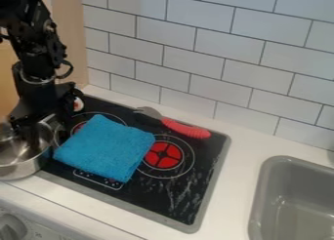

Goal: Move the silver pot to the right side of the blue towel

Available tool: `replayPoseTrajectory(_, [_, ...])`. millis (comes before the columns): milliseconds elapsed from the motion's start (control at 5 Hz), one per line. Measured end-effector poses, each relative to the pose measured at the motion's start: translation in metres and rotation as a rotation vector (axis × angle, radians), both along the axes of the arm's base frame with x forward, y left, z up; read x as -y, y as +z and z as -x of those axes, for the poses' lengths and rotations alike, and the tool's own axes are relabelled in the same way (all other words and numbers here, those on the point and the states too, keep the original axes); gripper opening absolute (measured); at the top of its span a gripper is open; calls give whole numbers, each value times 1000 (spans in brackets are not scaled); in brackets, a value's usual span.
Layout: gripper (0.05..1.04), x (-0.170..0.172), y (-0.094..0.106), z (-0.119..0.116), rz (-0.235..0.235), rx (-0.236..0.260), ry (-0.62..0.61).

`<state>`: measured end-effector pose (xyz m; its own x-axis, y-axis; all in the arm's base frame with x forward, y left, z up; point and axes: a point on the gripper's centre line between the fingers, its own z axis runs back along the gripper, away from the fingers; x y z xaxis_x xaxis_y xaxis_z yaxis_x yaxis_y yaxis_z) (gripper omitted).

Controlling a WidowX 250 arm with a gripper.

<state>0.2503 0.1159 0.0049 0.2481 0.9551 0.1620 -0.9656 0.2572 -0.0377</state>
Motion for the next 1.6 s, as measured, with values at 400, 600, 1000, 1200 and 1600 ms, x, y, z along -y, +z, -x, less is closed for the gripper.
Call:
replayPoseTrajectory(400, [346, -1, -1, -1, -25, 0, -1])
replayPoseTrajectory(600, [158, -1, -1, -4, -20, 14, 7])
replayPoseTrajectory(1000, [88, -1, 2, -2, -31, 18, -9])
replayPoseTrajectory(1200, [75, -1, 12, 8, -51, 17, 3])
replayPoseTrajectory(1600, [64, 9, 33, 10, -79, 11, -18])
